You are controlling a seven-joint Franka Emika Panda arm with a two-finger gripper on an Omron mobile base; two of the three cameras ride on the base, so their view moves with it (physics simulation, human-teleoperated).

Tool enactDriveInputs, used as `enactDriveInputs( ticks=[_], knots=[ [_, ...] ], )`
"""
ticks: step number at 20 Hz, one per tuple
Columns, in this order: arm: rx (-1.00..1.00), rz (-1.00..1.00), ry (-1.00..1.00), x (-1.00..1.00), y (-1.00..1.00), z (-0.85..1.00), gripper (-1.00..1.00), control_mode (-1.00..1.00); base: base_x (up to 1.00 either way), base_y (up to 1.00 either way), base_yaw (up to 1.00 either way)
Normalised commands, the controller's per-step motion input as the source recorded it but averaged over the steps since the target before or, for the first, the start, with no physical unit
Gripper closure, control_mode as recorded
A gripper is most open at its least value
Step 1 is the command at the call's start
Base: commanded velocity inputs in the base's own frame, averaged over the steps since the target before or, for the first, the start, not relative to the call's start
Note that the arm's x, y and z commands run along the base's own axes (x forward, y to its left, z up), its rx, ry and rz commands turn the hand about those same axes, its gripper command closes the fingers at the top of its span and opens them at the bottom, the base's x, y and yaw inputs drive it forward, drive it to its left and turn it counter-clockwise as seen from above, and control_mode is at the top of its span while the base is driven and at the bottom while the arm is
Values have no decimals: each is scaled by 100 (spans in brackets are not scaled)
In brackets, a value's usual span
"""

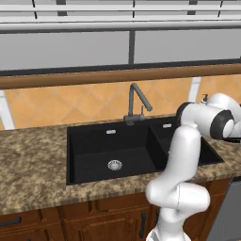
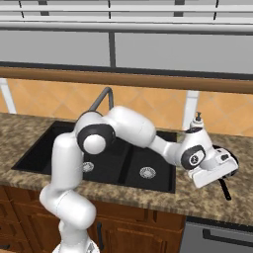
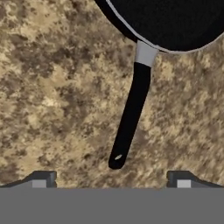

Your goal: Pick the pan and sponge and place them into the sink. Then turn on the water.

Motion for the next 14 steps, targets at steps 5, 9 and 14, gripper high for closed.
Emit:
enactDriveInputs(
  ticks=[5,9,14],
  knots=[
    [12,0,1,9,0,-3,-100,-100,0,0,0],
    [12,0,0,7,-4,-16,-100,-100,0,0,0],
    [13,0,0,0,-1,-34,-100,-100,0,0,0]
  ],
)
